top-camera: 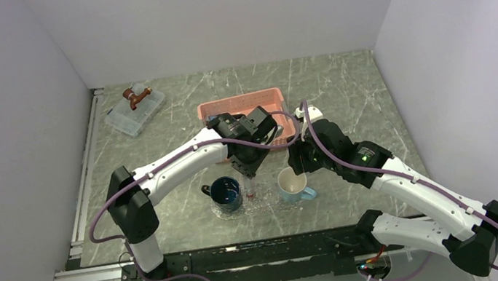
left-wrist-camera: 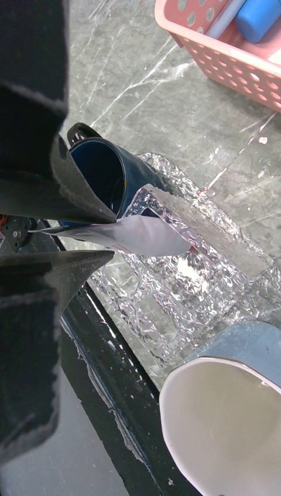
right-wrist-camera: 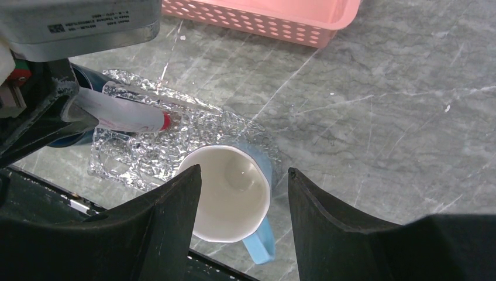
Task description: Prepare toiletry sets of a toothbrush and toothpaste on the tray
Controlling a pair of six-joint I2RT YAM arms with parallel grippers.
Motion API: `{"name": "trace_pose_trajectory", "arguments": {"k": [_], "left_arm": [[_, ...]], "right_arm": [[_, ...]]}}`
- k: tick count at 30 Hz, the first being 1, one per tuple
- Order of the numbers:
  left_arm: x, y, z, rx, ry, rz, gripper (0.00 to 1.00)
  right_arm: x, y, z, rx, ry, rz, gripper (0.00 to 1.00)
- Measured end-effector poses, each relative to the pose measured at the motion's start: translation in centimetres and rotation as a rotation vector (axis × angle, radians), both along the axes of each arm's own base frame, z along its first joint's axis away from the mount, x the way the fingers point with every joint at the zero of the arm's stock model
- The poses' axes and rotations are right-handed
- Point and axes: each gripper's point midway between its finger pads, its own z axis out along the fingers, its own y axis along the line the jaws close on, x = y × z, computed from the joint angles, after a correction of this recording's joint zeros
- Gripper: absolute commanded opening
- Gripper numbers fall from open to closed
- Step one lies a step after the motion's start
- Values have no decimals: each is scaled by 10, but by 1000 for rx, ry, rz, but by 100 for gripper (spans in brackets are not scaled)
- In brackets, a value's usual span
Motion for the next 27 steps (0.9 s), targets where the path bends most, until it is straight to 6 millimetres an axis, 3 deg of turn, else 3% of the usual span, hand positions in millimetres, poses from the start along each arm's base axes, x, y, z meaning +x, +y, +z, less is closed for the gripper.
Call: {"name": "trace_pose_trajectory", "arguments": {"k": [14,23,27], "left_arm": [[-2,-2,6,-27,0,-6,48],[7,-9,33,-84,-63,1,55],[14,-3,48,-104,-111,24,60]], "right_arm": [[0,0,0,1,1,1,59],[2,4,5,9,-3,6,59],[7,10,12,22,-10,11,60]]}}
